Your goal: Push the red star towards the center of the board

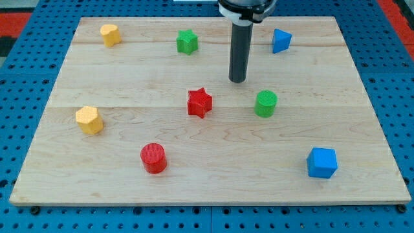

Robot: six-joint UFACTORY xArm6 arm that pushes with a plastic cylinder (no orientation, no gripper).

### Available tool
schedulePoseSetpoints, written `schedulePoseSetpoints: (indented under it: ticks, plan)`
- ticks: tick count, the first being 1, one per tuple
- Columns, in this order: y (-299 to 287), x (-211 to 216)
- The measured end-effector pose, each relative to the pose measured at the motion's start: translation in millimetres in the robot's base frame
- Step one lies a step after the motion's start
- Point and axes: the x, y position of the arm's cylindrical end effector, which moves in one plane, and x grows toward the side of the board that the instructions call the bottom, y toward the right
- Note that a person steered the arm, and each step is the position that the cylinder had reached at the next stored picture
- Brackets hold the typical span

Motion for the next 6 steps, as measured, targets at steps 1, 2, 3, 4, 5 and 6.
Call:
schedulePoseSetpoints:
  ticks: [1, 2, 3, 4, 5, 6]
  plan:
    - [-10.9, 37.5]
    - [-13.7, 70.7]
    - [-54.1, 84.2]
    - [-82.1, 85.6]
    - [-81.6, 71.8]
    - [-103.9, 59.2]
